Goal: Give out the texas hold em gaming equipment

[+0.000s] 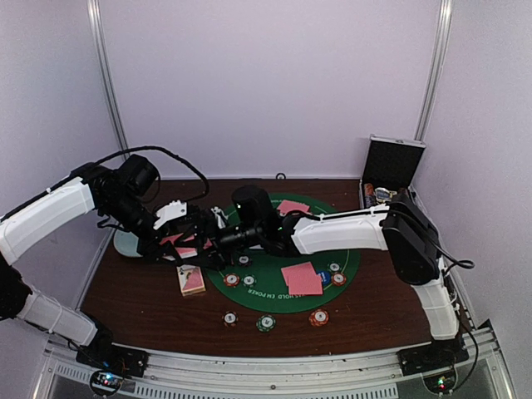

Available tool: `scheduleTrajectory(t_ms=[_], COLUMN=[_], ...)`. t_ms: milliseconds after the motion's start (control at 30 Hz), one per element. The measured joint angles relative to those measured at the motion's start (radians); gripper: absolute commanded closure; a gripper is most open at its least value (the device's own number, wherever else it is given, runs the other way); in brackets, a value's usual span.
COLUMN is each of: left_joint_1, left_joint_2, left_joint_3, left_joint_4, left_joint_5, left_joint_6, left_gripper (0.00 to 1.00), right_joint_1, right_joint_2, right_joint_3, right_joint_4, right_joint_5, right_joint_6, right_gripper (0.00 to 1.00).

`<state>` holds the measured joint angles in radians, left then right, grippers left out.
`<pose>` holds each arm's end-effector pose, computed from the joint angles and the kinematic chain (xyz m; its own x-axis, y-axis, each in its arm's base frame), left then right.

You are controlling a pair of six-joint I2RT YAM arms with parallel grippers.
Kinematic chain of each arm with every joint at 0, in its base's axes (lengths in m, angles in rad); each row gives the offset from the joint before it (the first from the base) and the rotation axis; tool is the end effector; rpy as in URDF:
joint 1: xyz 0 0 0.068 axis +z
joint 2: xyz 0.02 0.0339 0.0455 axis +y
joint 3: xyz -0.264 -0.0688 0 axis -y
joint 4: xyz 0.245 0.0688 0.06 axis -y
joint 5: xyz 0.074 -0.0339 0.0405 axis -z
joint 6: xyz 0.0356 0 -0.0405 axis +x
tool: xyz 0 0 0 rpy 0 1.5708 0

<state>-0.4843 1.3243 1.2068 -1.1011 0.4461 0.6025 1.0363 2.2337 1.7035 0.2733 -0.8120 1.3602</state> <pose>0.2075 -0.1265 0.3008 -0.3717 0.7732 -0.5137 0.9253 0.3531 -0.1382 0.2424 0.4601 0.2244 -0.9557 -0.2936 -0.0219 -0.0719 0.1608 0.9844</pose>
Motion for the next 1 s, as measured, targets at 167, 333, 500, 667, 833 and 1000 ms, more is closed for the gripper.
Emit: scheduleTrajectory(t_ms=[167, 333, 500, 667, 833, 1000], left_joint_1=[0.0, 0.0, 0.0, 0.0, 0.0, 0.0], left_joint_2=[0.0, 0.0, 0.0, 0.0, 0.0, 0.0], left_joint_3=[0.0, 0.0, 0.0, 0.0, 0.0, 0.0], left_joint_4=[-0.001, -0.002, 0.0, -0.001, -0.001, 0.0], left_joint_5=[-0.001, -0.008, -0.009, -0.008, -0.008, -0.008], left_joint_6=[0.0, 0.0, 0.0, 0.0, 0.0, 0.0], left_gripper=[1.0, 1.0, 1.0, 1.0, 1.0, 1.0], right_joint_1=[-0.011, -0.026, -0.039, -0.046, -0.047, -0.047], right_joint_2=[-0.001, -0.025, -0.054, -0.076, -0.088, -0.112], right_joint_3=[-0.002, -0.037, -0.067, -0.08, -0.08, -0.08], right_joint_4=[-0.014, -0.013, -0.025, -0.046, -0.068, -0.101], right_joint_5=[-0.004, -0.018, -0.022, -0.022, -0.022, -0.023], right_joint_6=[-0.012, -0.029, -0.051, -0.056, -0.056, -0.068], right_gripper=[0.3, 0.32, 0.37, 0.38, 0.39, 0.51])
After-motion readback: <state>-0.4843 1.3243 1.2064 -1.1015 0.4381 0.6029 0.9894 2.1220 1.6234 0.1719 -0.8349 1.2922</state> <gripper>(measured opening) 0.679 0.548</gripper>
